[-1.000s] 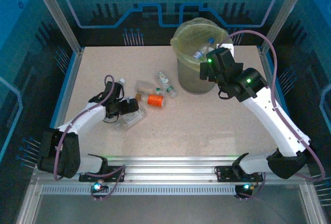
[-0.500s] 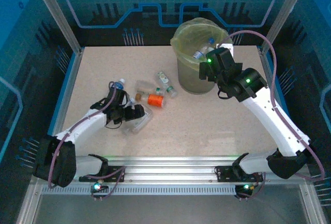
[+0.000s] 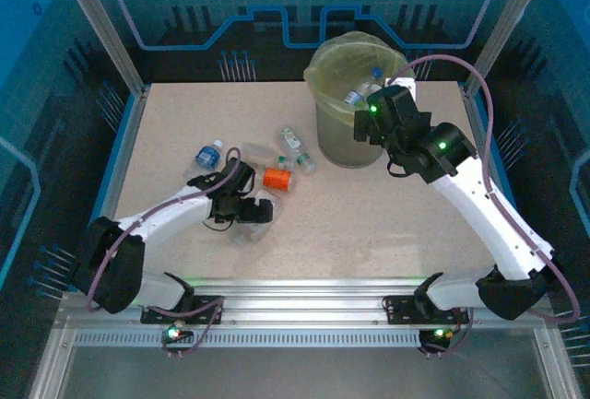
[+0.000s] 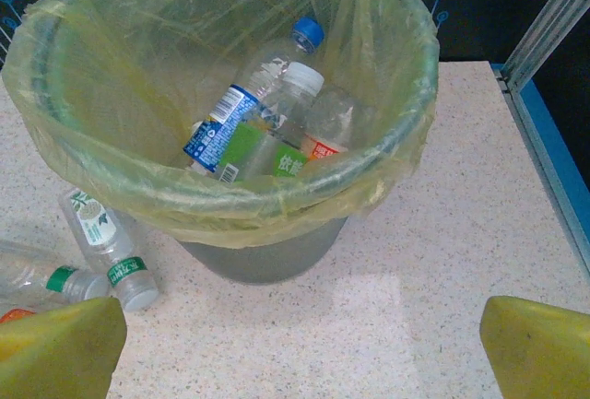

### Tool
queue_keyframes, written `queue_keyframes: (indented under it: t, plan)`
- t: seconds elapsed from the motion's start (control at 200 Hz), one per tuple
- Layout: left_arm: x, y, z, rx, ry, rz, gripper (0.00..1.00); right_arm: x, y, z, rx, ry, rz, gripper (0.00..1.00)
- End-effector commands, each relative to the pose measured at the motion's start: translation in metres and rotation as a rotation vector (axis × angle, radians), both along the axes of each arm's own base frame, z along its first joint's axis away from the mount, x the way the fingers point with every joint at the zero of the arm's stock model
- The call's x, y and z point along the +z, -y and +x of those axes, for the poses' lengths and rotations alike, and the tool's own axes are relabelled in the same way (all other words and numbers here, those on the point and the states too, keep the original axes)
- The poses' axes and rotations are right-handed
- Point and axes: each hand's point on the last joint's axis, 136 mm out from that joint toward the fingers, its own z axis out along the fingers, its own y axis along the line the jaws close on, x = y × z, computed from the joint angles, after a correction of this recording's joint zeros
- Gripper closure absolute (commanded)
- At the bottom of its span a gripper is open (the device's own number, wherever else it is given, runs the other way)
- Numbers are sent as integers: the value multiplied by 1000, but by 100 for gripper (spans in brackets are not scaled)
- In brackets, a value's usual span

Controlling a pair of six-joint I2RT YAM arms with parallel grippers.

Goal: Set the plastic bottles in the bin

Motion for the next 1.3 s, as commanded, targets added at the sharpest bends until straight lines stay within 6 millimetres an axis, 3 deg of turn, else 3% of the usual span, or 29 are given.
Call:
queue_keyframes:
  t: [0.0, 0.125, 0.32, 0.48, 0.69, 1.296]
  plan:
    - [-3, -4, -4, -67, -29, 88, 1, 6, -4, -5, 13, 27, 31, 0]
    - [2, -1, 2, -77, -12, 86, 1, 5, -5, -5, 16, 24, 28, 0]
    - [28, 3, 16, -111, 66, 85, 1, 2, -8, -4, 29, 12, 26, 0]
    - [42, 7, 16, -176, 77, 83, 1, 1, -7, -6, 28, 12, 28, 0]
    - [34, 20, -4, -309, -4, 52, 1, 2, -5, -7, 24, 20, 28, 0]
    - [2, 9, -4, -355, -76, 258, 1, 2, -7, -6, 31, 24, 32, 0]
